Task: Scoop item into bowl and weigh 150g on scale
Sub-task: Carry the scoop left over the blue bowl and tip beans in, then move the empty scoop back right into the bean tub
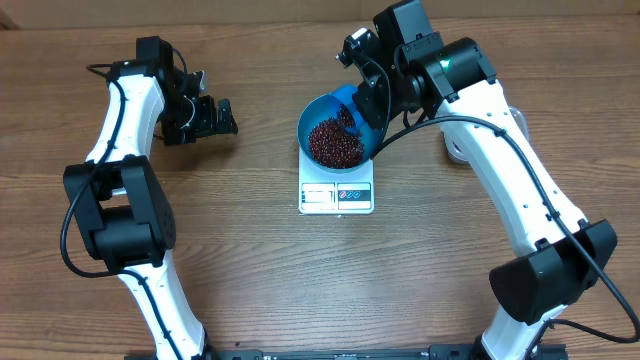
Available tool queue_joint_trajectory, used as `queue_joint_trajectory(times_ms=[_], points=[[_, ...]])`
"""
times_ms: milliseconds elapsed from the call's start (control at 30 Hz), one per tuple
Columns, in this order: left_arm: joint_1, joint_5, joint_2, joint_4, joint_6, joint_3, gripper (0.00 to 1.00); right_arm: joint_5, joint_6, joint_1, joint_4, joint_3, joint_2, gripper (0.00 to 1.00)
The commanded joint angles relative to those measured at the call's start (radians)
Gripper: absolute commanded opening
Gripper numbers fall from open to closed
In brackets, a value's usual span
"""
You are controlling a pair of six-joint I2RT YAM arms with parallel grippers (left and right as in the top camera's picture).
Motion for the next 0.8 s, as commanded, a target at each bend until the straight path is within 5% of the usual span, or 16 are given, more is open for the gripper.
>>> queue_joint_trajectory(times_ms=[0,767], points=[[-0.007,-0.002,0.008,0.001,0.016,0.008,0.99,0.006,-0.008,0.000,0.027,0.033,-0.040,0.04],[-0.007,-0.002,0.008,0.001,0.015,0.008,1.00,0.140,-0.051,0.072,0.015,0.034,-0.042,0.04]])
